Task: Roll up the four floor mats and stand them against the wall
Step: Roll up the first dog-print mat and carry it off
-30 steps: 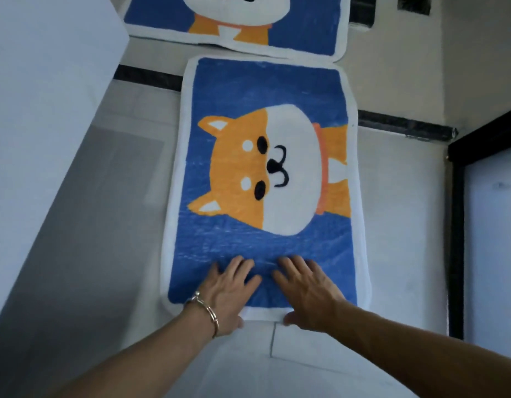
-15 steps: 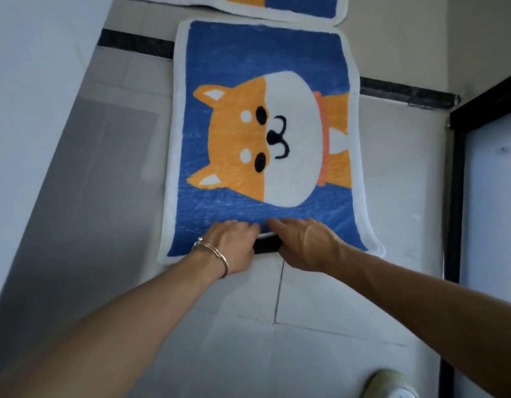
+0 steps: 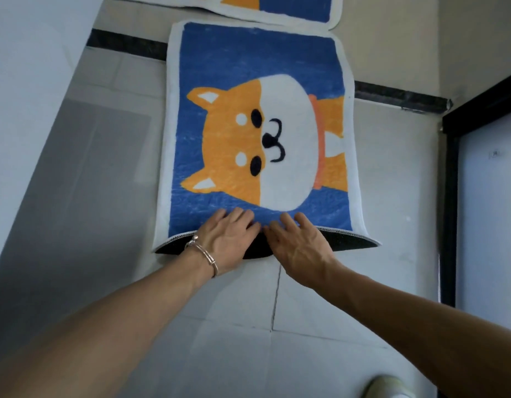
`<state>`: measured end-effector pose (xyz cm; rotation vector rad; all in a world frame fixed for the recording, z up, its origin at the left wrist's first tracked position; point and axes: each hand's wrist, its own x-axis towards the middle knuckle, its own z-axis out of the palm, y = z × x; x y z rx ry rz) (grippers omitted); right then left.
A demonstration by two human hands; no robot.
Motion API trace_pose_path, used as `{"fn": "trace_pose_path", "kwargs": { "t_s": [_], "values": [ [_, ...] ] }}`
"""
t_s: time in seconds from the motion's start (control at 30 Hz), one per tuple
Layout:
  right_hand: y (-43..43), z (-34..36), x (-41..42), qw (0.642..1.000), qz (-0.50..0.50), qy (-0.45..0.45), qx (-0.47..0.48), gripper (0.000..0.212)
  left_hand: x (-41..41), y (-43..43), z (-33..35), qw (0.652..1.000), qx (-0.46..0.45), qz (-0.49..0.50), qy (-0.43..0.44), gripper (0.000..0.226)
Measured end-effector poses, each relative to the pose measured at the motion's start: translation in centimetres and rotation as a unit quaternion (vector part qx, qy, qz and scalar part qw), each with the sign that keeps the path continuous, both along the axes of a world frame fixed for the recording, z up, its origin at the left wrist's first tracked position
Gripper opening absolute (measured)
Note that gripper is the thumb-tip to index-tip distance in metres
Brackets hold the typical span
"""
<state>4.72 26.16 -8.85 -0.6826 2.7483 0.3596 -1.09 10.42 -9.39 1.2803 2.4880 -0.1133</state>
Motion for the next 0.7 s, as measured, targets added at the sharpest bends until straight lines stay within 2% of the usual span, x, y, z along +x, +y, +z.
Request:
{"fn": "trace_pose_path", "kwargs": {
  "t_s": [0.07, 0.13, 0.27, 0.33, 0.47, 0.57, 0.7],
  "values": [
    [-0.4, -0.5, 0.4, 1.0, 0.006, -0.02, -0.003, 0.034, 1.0, -0.7, -0.6, 0.998, 0.024, -0.047, 0.043, 0.037],
    [-0.4, -0.8, 0.5, 0.999, -0.011, -0.018, -0.043, 0.031, 1.5, -1.1, -1.1, 0.996, 0.007, -0.065, 0.059, 0.044],
    [0.2, -1.6, 0.8, 0.996, -0.028, 0.008, -0.087, 0.022, 1.8, -0.3, -0.7, 0.994, -0.03, -0.058, 0.09, 0.026],
    [0.5, -1.7, 1.0, 0.993, -0.053, 0.007, -0.102, 0.022, 1.6, -0.1, -0.4, 0.997, -0.028, -0.031, 0.068, 0.035],
    [0.1, -1.5, 0.5, 0.99, -0.12, 0.022, -0.069, 0.038, 0.7, -0.6, 0.1, 0.999, -0.005, 0.021, 0.035, 0.063],
    [-1.1, -0.8, -0.6, 0.985, -0.164, 0.009, -0.058, 0.031, 0.5, -0.5, 0.3, 0.998, -0.034, 0.042, 0.009, 0.053],
    [-0.6, -0.7, -1.3, 0.977, -0.179, -0.088, -0.081, 0.019, 0.9, 0.7, 0.3, 0.996, -0.041, 0.074, 0.001, 0.036]
  ]
}}
